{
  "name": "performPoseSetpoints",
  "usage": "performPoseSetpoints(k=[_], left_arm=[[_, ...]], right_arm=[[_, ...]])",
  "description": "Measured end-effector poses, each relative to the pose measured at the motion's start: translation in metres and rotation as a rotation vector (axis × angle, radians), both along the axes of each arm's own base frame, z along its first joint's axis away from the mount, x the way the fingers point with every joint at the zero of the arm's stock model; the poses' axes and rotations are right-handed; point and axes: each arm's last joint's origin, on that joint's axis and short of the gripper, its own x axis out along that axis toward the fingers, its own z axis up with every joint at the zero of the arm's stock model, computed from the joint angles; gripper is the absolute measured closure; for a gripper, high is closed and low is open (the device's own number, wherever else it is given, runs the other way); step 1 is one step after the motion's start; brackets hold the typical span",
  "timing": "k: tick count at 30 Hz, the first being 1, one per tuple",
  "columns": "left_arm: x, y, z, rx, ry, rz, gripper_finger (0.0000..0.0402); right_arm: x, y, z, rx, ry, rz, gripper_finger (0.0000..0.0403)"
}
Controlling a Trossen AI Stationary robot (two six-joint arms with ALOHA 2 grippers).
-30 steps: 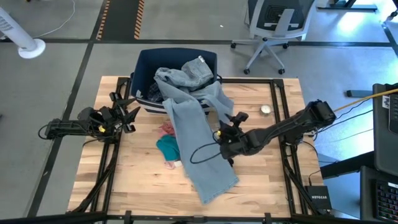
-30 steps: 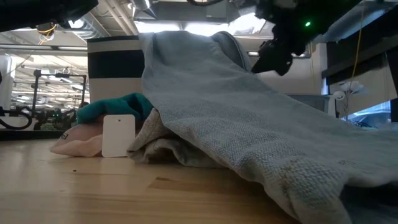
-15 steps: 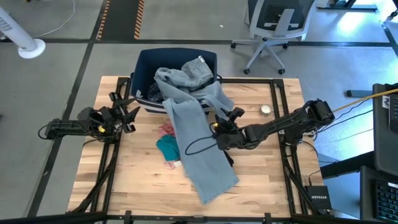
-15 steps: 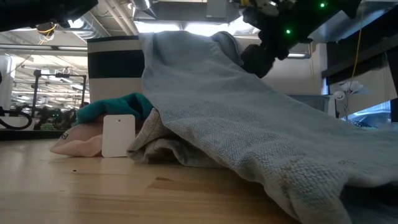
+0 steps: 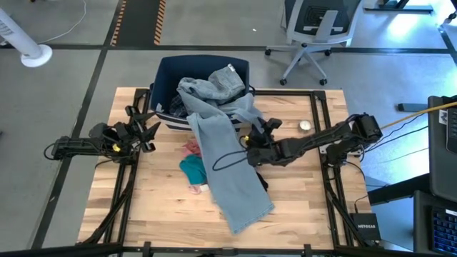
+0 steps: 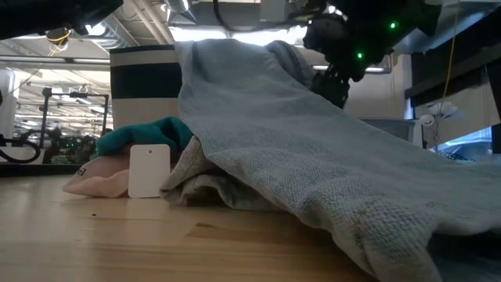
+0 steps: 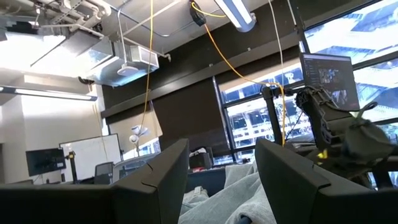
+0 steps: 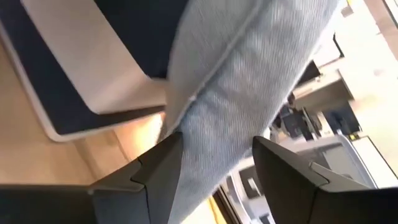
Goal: Sort clothes
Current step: Put the blue jeans into the blue laundry organizer
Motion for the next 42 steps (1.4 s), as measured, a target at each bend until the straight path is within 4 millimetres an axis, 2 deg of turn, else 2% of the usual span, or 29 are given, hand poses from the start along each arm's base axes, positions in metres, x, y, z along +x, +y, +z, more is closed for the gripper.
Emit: performPoseSetpoints(k=[3,6,10,14,18,22,27,30,37,42], left_arm=[[0.000,0.000,0.000,-0.001,0.000,-0.001,0.0222],[0.000,0.000,0.000,-0.002,0.000,-0.001,0.0222],[0.000,0.000,0.000,-0.005,-0.002,-0.003,0.0222],[0.000,0.000,0.000,-0.011,-0.002,-0.007,0.0222],[0.000,0.000,0.000,-0.014,-0.001,-0.008,0.0222],[0.000,0.000,-0.001,-0.014,0.001,-0.008,0.0222],[0.000,0.000,-0.001,-0.014,0.001,-0.008,0.0222],[0.000,0.000,-0.001,-0.015,0.001,-0.009,0.0222],[0.000,0.000,-0.001,-0.017,0.000,-0.010,0.0222],[0.000,0.000,-0.001,-0.017,-0.001,-0.010,0.0222]], right_arm=[[-0.001,-0.004,-0.001,0.008,0.007,-0.009,0.0204],[0.001,-0.003,-0.001,0.050,-0.001,0.016,0.0239],[0.002,0.000,-0.005,0.194,0.030,0.109,0.0281],[-0.004,0.002,-0.012,0.322,0.114,0.151,0.0293],[-0.013,0.003,-0.020,0.427,0.174,0.132,0.0278],[-0.021,0.005,-0.032,0.486,0.183,0.128,0.0243],[-0.030,0.007,-0.051,0.512,0.129,0.125,0.0192],[-0.030,0.010,-0.060,0.517,0.034,0.162,0.0170],[-0.035,0.011,-0.072,0.428,-0.155,0.167,0.0153],[-0.035,0.006,-0.069,0.296,-0.241,0.118,0.0152]])
